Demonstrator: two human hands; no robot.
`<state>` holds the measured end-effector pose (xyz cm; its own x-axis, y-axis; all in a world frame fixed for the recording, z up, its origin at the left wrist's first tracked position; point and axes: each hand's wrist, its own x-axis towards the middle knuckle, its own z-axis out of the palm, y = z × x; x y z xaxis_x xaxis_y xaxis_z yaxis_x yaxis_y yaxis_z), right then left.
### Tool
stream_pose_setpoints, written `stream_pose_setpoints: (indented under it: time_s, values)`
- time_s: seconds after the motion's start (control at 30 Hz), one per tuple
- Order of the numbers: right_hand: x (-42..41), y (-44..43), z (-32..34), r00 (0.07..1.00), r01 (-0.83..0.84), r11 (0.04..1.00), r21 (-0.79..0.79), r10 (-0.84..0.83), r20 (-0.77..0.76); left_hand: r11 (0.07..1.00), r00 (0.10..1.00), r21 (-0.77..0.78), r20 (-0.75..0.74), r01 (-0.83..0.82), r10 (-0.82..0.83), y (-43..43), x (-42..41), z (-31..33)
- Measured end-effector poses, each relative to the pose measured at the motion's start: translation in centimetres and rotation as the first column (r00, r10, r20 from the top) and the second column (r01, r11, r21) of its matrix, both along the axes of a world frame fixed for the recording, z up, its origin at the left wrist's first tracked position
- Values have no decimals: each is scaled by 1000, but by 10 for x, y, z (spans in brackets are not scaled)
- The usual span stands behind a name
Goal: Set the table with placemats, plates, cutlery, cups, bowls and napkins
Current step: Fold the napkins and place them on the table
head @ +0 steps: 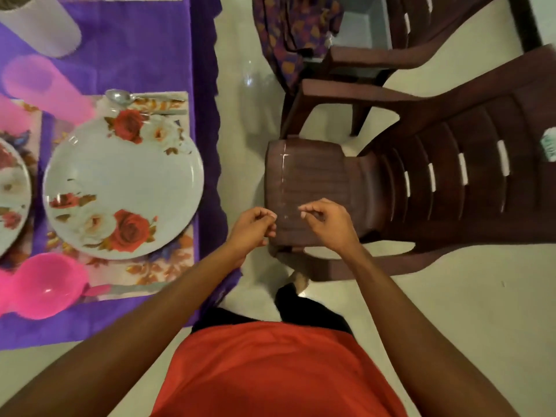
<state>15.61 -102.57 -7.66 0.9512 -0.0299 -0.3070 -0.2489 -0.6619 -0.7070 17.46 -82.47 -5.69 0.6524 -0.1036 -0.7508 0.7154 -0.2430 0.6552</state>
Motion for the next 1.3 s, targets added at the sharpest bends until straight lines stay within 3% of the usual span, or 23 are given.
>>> stream_pose_setpoints:
  time_s: [0.3, 0.57, 0.77, 0.97, 1.1, 1.2, 1.3]
  values:
    - [109, -119, -10, 998, -49, 997, -55, 47, -40, 993, 999, 110, 30, 39, -43, -86, 102, -18]
    - [255, -165, -35, 993, 98, 993, -59, -102, -65, 979, 979, 185, 169, 87, -119, -120, 273, -51]
    - [399, -187, -71, 980, 163, 940, -298, -121, 155, 942, 930, 275, 254, 192, -264, -143, 434, -107]
    - [498, -186, -109, 992, 109, 857, -504, -58, 116, 901, 864, 381, 360, 209, -353, -156, 547, -157]
    - [521, -181, -124, 985, 159, 840, -520, -172, 22, 804, 732, 480, 396, 351, -555, -166, 579, -183]
    - [523, -180, -131, 975, 193, 813, -550, -221, 16, 664, 519, 601, 431, 445, -738, -176, 592, -198]
    - [525, -179, -130, 973, 194, 811, -552, -232, 0, 601, 429, 704, 442, 378, -788, -190, 603, -204]
